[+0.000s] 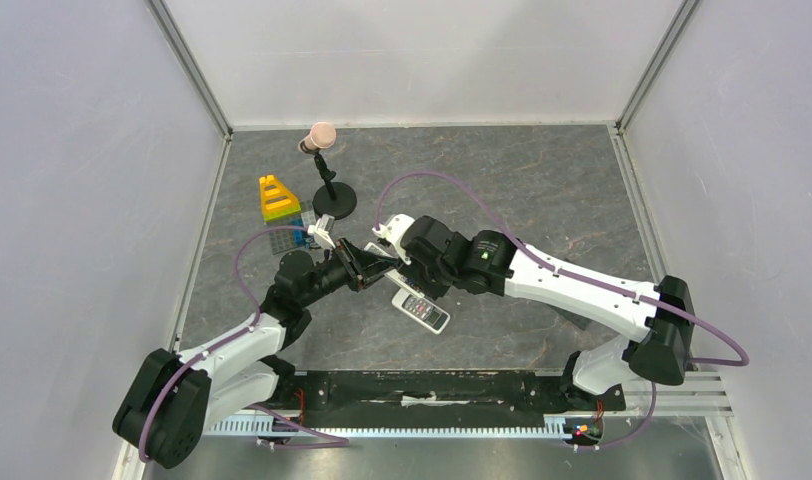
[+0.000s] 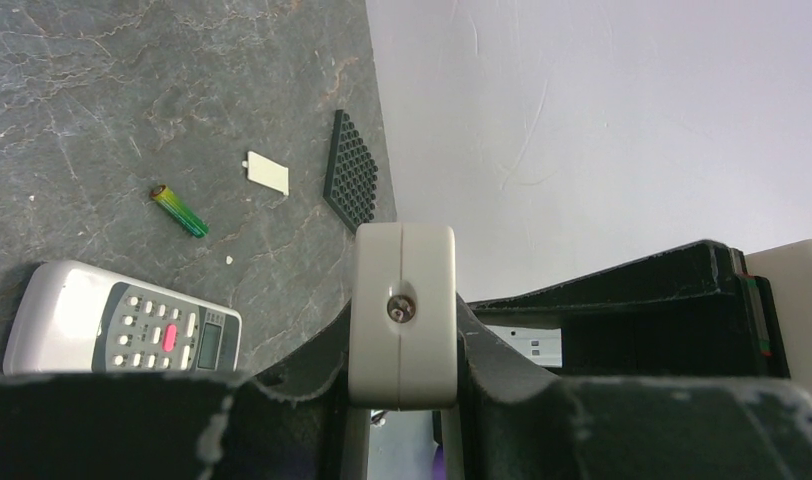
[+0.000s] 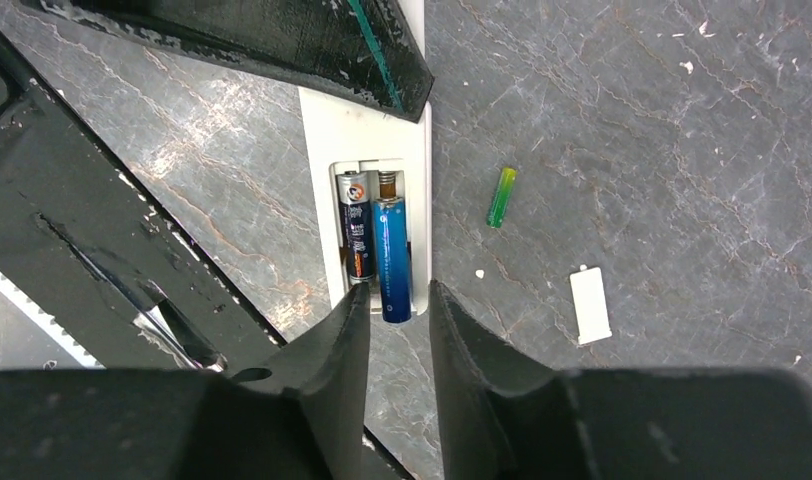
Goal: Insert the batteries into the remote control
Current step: Load the battery into the remote control.
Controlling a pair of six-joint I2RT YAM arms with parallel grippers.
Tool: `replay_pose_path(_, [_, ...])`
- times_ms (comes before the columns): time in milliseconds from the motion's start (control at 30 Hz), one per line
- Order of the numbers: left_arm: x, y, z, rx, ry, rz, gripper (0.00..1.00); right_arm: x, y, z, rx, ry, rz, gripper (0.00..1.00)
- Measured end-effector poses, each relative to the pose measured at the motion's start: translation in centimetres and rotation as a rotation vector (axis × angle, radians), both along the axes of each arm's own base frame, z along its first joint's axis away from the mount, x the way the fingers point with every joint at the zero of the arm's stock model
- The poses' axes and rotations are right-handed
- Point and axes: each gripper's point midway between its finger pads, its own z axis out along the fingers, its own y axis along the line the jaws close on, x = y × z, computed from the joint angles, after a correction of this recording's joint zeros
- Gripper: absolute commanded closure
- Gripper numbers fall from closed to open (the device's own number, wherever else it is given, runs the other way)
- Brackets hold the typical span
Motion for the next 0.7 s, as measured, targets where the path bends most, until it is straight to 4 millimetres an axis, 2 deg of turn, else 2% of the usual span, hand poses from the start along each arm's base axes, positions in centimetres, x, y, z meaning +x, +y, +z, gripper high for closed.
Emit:
replay_pose_path(67, [0.0,0.0,0.0,0.000,0.000,0.000,0.98,0.0,0.1,0.2,0.010,-0.002,-0.003,0.57])
replay_pose_path(167, [0.0,0.0,0.0,0.000,0.001,0.000,0.98,0.0,0.2,1.2,0.047,-0.018,-0.005,0.51])
replay_pose_path(367, [0.0,0.0,0.1,-0.010,0.012,0.001,0.98,-0.3,0.0,5.1,0.192,-0.068,-0.017,0.39])
replay_pose_path(467, [0.0,0.0,0.4,-0.026,0.021,0.002,0.98,-0.3,-0.1,6.3,0.262,-0.082,-0.049,0.22])
replay_pose_path(500, [-0.1,0.0,0.6,-0.037,0.026,0.003,0.98,-0.3,-0.2,6.6,0.292,-0.086,-0.075,0.19])
replay_pose_path(600, [-0.1,0.0,1.5,-0.082,0.046,0.007,0.98,-0.2,-0.6,6.3,0.381,-0.086,-0.161,0.12])
replay_pose_path(700, [-0.1,0.0,2.6,-0.136,0.074,0.015,0.98,-0.8,-1.2,4.7,0.508,-0.047,-0.250,0.09])
